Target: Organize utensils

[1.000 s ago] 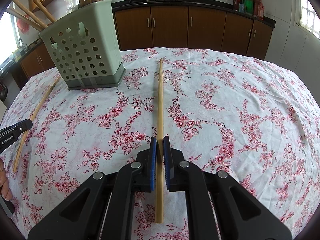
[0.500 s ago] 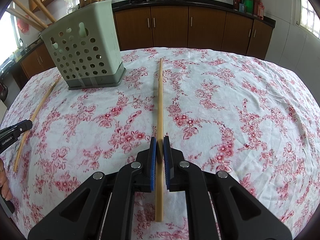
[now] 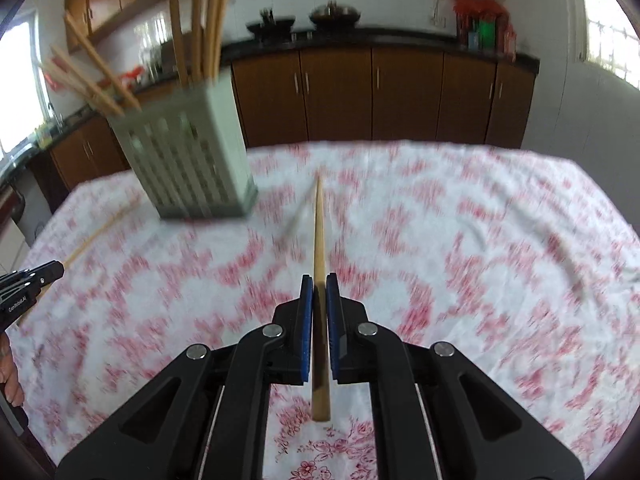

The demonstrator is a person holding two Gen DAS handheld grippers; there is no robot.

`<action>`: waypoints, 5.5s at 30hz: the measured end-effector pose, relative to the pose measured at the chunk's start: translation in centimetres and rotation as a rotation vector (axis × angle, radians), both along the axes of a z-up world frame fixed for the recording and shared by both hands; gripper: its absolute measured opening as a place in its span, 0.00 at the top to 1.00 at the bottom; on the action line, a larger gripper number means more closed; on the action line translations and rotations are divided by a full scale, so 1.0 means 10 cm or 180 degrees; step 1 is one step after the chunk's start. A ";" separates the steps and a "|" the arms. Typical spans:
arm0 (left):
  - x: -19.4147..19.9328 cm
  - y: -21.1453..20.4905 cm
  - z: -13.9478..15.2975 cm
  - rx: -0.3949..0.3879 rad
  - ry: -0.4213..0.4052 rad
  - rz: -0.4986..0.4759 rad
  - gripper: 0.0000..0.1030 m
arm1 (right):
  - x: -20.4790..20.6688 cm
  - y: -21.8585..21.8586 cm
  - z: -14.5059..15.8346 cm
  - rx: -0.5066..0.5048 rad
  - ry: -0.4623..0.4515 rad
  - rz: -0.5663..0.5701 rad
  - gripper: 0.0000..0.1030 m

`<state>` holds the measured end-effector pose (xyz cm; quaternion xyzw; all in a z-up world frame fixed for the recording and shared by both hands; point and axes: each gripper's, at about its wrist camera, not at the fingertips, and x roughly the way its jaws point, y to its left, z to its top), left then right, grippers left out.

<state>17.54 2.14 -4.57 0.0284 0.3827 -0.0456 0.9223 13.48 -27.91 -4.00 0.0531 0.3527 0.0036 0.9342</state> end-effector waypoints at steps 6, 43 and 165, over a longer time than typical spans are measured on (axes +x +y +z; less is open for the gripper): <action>-0.09 0.04 0.55 -0.0206 -0.0381 -0.0069 0.92 | -0.09 0.04 0.48 0.0023 -0.0441 0.0018 0.93; 0.19 -0.79 2.12 -0.0640 -0.1698 -0.0333 0.92 | 0.00 0.36 1.95 0.0265 -0.2254 0.0400 0.93; -1.33 -0.13 0.48 -0.0092 -0.1101 0.0141 0.04 | -1.12 0.51 0.42 -0.0096 -0.0757 0.0063 0.02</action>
